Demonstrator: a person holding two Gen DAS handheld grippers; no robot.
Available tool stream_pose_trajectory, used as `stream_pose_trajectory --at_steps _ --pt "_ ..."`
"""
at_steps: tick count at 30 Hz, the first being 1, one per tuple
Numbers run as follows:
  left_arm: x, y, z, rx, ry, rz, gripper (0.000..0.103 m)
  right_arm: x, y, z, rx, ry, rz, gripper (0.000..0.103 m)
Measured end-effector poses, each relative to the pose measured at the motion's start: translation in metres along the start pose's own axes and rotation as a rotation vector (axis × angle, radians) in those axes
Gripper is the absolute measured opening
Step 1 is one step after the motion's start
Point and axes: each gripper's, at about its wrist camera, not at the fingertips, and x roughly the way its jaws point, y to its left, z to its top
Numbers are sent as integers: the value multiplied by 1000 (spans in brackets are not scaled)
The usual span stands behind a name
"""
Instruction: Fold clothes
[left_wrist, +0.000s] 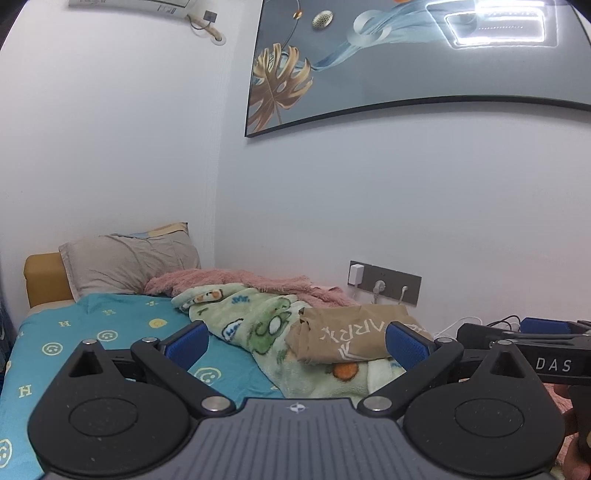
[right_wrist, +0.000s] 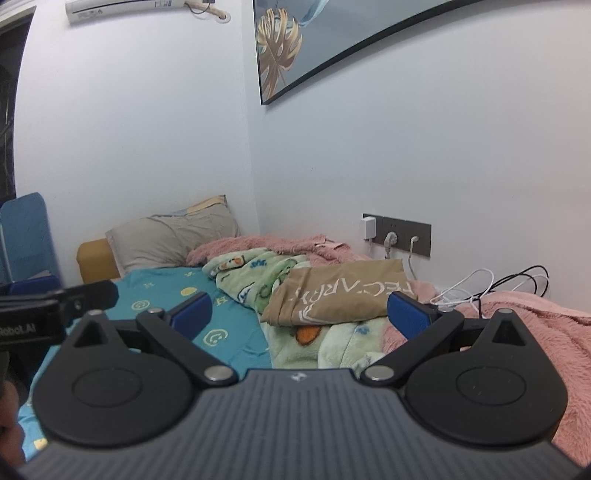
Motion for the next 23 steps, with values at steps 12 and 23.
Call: stream_pose_trajectory --at_steps 12,23 --pt "3 5 -1 -18 14 14 103 1 -6 -3 32 23 -8 103" --pt "-2 3 -1 -12 8 1 103 -1 -7 -2 38 29 -7 103"
